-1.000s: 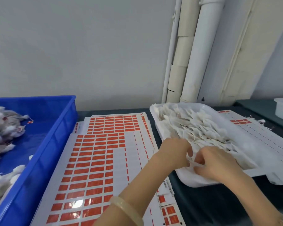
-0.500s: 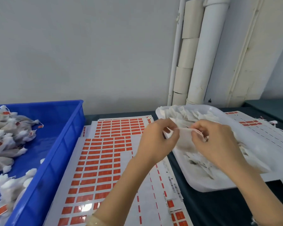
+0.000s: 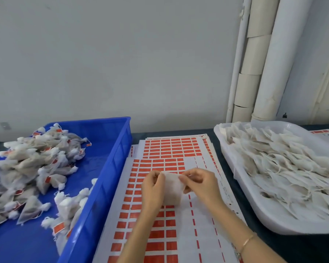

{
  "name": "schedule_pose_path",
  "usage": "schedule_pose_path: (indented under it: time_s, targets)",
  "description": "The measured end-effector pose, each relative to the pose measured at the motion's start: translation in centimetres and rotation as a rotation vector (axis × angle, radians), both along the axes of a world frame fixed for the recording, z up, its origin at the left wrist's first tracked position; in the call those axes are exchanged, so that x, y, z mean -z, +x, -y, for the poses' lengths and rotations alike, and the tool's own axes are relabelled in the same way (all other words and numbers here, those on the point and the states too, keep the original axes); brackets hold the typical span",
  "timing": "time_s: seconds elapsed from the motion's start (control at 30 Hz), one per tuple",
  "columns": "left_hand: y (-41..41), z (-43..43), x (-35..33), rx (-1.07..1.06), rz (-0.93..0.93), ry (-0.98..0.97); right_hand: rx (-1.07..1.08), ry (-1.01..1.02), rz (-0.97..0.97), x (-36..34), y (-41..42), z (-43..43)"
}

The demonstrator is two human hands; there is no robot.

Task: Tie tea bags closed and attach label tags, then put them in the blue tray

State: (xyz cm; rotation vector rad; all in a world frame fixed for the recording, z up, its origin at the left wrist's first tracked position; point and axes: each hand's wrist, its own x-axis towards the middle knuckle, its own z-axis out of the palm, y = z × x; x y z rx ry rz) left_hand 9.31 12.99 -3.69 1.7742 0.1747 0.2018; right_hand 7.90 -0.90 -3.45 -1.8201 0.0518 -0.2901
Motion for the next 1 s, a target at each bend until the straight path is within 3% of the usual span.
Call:
schedule_pose_path:
  time_s: [0.17, 0.27, 0.53, 0.63, 0.83, 1.0]
  targets:
    - [1.4, -0.5, 1.5, -0.045, -0.092, 0.021, 0.008, 0.104, -0.099, 3.0, 1.8, -0.9]
    - [1.8, -0.7, 1.2, 0.065, -0.086, -0.013, -0.011, 0.116, -0.057, 3.4, 1.8, -0.8]
    - [2.4, -0.5, 1.5, 0.353, 0.05, 0.159, -0.042, 0.248, -0.068, 3.9, 1.7, 0.8]
    - [2.4, -0.5, 1.7, 0.391, 0.06, 0.16, -0.047, 0.19, -0.022, 4.0, 1.9, 0.5]
    - [2.6, -1.1, 2.3, 0.319, 0.094, 0.225, 0.022, -0.157, 0.151, 4.3, 1.8, -0.4]
    - [2.8, -1.2, 2.4, 0.335, 0.086, 0.188, 0.034, -0.276, 0.202, 4.8, 2.0, -0.8]
